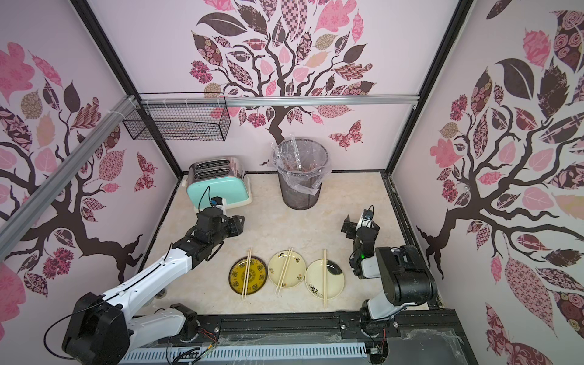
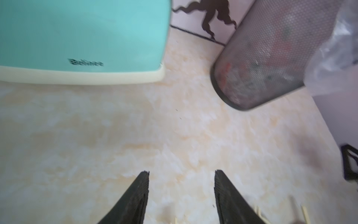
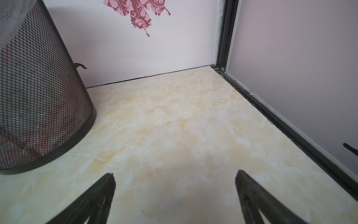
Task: Remove the packaging of disposable chopsticks
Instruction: Reset both arms
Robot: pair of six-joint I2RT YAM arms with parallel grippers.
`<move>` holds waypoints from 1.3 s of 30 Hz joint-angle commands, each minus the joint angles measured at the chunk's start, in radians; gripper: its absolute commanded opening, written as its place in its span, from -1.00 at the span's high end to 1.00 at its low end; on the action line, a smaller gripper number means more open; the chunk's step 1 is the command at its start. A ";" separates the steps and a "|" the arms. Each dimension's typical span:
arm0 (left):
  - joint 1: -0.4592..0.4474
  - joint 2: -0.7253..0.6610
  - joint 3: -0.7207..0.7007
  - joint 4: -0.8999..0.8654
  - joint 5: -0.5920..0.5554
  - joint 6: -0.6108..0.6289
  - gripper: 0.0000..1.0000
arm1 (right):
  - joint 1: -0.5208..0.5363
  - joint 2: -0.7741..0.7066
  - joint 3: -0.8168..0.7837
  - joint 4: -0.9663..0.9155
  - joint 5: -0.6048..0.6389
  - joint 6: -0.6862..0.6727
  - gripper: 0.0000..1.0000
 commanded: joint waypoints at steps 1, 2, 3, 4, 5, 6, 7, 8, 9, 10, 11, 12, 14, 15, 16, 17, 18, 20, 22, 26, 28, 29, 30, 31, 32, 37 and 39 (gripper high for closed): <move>0.000 0.047 -0.051 0.204 -0.232 0.156 -0.21 | 0.007 -0.011 0.015 -0.026 0.020 0.009 -0.99; 0.001 0.059 -0.059 0.249 -0.235 0.199 -0.23 | 0.007 -0.011 0.014 -0.022 0.020 0.008 -0.99; 0.002 0.066 -0.067 0.283 -0.248 0.232 -0.27 | 0.007 -0.011 0.015 -0.025 0.020 0.009 -0.99; 0.002 0.071 -0.079 0.304 -0.265 0.260 -0.30 | 0.007 -0.010 0.015 -0.024 0.020 0.009 -0.98; 0.005 0.074 -0.093 0.332 -0.287 0.296 -0.35 | 0.006 -0.010 0.016 -0.024 0.020 0.008 -0.99; 0.007 0.076 -0.111 0.364 -0.309 0.332 -0.43 | 0.006 -0.011 0.016 -0.025 0.020 0.008 -0.99; 0.012 0.077 -0.131 0.393 -0.326 0.366 -0.51 | 0.007 -0.011 0.017 -0.025 0.020 0.008 -0.99; 0.019 0.080 -0.158 0.438 -0.348 0.400 -0.61 | 0.008 -0.009 0.017 -0.025 0.021 0.008 -0.99; 0.034 0.082 -0.181 0.495 -0.366 0.418 -0.73 | 0.009 -0.009 0.018 -0.026 0.024 0.006 -0.99; 0.060 0.070 -0.186 0.494 -0.372 0.412 -0.81 | 0.010 -0.008 0.018 -0.028 0.024 0.006 -0.99; 0.101 0.055 -0.190 0.476 -0.312 0.420 -0.92 | 0.011 -0.009 0.018 -0.027 0.025 0.006 -0.99; 0.139 0.050 -0.202 0.496 -0.269 0.420 -0.96 | 0.010 -0.009 0.018 -0.027 0.026 0.006 -0.99; 0.222 0.058 -0.237 0.571 -0.190 0.450 -0.96 | 0.011 -0.009 0.018 -0.025 0.027 0.005 -0.98; 0.259 0.080 -0.262 0.637 -0.162 0.457 -0.97 | 0.011 -0.009 0.018 -0.027 0.027 0.005 -0.99; 0.286 0.100 -0.267 0.678 -0.135 0.469 -0.96 | 0.012 -0.009 0.017 -0.027 0.027 0.005 -0.99; 0.298 0.110 -0.262 0.648 -0.126 0.489 -0.96 | 0.011 -0.009 0.020 -0.028 0.027 0.005 -0.99; 0.309 0.130 -0.284 0.699 -0.111 0.492 -0.94 | 0.011 -0.008 0.019 -0.028 0.027 0.004 -0.98; 0.324 0.192 -0.347 0.841 -0.080 0.490 -0.94 | 0.011 -0.009 0.019 -0.028 0.027 0.004 -0.99; 0.349 0.313 -0.406 1.092 -0.052 0.486 -0.96 | 0.011 -0.009 0.018 -0.028 0.027 0.005 -0.99; 0.411 0.356 -0.337 0.955 0.077 0.454 -0.97 | 0.012 -0.007 0.019 -0.028 0.029 0.005 -0.99; 0.420 0.368 -0.327 0.958 0.096 0.446 -0.96 | 0.012 -0.008 0.018 -0.028 0.028 0.005 -0.99; 0.442 0.375 -0.317 0.948 0.137 0.435 -0.97 | 0.013 -0.009 0.019 -0.029 0.029 0.005 -0.99; 0.475 0.372 -0.304 0.918 0.200 0.419 -0.97 | 0.012 -0.008 0.020 -0.028 0.029 0.005 -0.99; 0.484 0.367 -0.301 0.903 0.225 0.418 -0.96 | 0.013 -0.007 0.019 -0.029 0.028 0.005 -0.99; 0.485 0.372 -0.305 0.917 0.225 0.416 -0.96 | 0.012 -0.009 0.019 -0.030 0.029 0.005 -0.99; 0.483 0.366 -0.311 0.920 0.222 0.424 -0.96 | 0.013 -0.009 0.019 -0.028 0.029 0.005 -0.99; 0.475 0.364 -0.312 0.920 0.208 0.427 -0.96 | 0.012 -0.009 0.019 -0.028 0.029 0.005 -0.99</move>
